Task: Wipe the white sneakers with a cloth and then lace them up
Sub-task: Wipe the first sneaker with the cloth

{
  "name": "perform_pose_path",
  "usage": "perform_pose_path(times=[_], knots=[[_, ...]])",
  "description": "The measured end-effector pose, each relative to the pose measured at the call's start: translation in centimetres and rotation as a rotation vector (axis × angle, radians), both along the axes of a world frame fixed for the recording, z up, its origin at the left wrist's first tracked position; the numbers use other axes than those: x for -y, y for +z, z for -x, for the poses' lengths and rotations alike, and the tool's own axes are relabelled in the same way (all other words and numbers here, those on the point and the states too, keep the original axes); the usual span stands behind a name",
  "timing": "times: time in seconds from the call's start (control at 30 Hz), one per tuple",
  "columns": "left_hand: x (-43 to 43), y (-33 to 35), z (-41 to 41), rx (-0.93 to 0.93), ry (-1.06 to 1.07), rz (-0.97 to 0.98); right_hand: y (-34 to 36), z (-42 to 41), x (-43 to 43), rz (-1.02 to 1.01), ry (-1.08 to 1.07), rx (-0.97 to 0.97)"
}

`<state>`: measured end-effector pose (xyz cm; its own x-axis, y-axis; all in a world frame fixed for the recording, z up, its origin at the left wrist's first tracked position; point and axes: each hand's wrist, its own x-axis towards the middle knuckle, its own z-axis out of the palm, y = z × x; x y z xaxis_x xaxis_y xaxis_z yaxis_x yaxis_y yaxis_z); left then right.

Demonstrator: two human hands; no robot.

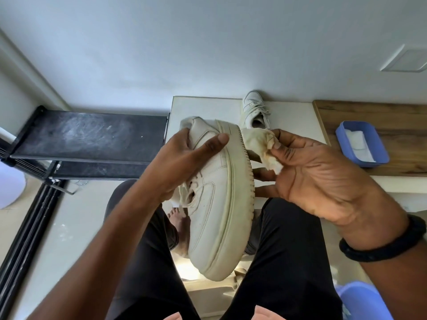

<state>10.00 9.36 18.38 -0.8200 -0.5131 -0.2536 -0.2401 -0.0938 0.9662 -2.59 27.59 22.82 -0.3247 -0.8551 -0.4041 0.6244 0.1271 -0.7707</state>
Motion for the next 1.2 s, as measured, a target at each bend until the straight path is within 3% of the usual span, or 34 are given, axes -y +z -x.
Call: perform_pose_path(times=[0.1, 0.23, 0.3, 0.43, 0.6, 0.73, 0.93, 1.2], knots=[[-0.3, -0.7, -0.1, -0.037, 0.173, 0.139, -0.2, -0.2, 0.0, 0.041, 0.002, -0.041], [-0.7, -1.2, -0.2, -0.156, 0.271, 0.106, 0.1, -1.0, 0.2, 0.04, -0.02, -0.297], [-0.8, -1.5, -0.2, -0.17, 0.288, 0.129, 0.5, -1.4, 0.2, 0.008, -0.041, -0.529], [-0.6, -1.7, -0.2, -0.179, 0.316, 0.09, 0.1, -1.7, 0.6, -0.073, -0.039, -1.305], [-0.3, -1.8, -0.2, -0.202, 0.325, 0.055, -0.2, -2.2, 1.3, 0.07, 0.022, -1.638], [-0.2, -2.0, -0.3, -0.186, 0.316, 0.079, 1.0, -2.3, 1.3, 0.1, 0.112, -1.69], [0.1, -2.2, -0.4, -0.157, 0.354, 0.067, 2.5, -3.6, -0.1, 0.158, 0.422, -1.802], [-0.5, -2.0, -0.3, -0.173, 0.312, 0.073, 1.1, -0.1, 3.0, -0.012, 0.245, -1.572]])
